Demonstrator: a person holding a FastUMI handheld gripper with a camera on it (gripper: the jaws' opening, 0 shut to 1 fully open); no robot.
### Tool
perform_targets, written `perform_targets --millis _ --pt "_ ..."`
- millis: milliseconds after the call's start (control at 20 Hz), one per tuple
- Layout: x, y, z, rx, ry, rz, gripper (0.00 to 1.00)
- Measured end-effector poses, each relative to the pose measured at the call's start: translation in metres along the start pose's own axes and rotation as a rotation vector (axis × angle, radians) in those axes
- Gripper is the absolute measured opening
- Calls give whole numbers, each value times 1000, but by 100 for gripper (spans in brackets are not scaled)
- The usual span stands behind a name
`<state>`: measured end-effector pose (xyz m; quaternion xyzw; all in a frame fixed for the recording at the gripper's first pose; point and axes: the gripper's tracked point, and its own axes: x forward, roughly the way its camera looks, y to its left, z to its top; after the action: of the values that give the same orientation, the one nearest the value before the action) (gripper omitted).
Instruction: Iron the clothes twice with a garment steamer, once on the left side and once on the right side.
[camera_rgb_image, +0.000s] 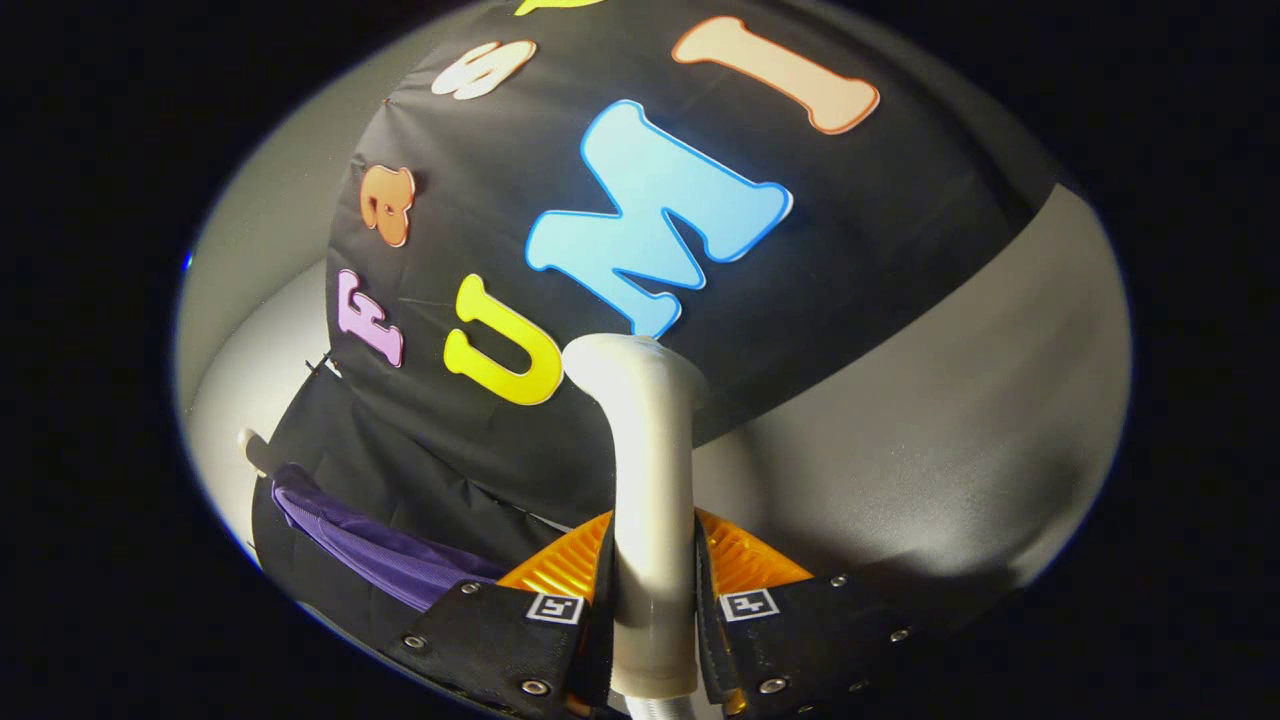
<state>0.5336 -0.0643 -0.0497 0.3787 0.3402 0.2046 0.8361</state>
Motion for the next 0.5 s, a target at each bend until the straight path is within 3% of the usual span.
perform_targets --millis 500 --pt "-101 76 -46 -187 -142 52 35"
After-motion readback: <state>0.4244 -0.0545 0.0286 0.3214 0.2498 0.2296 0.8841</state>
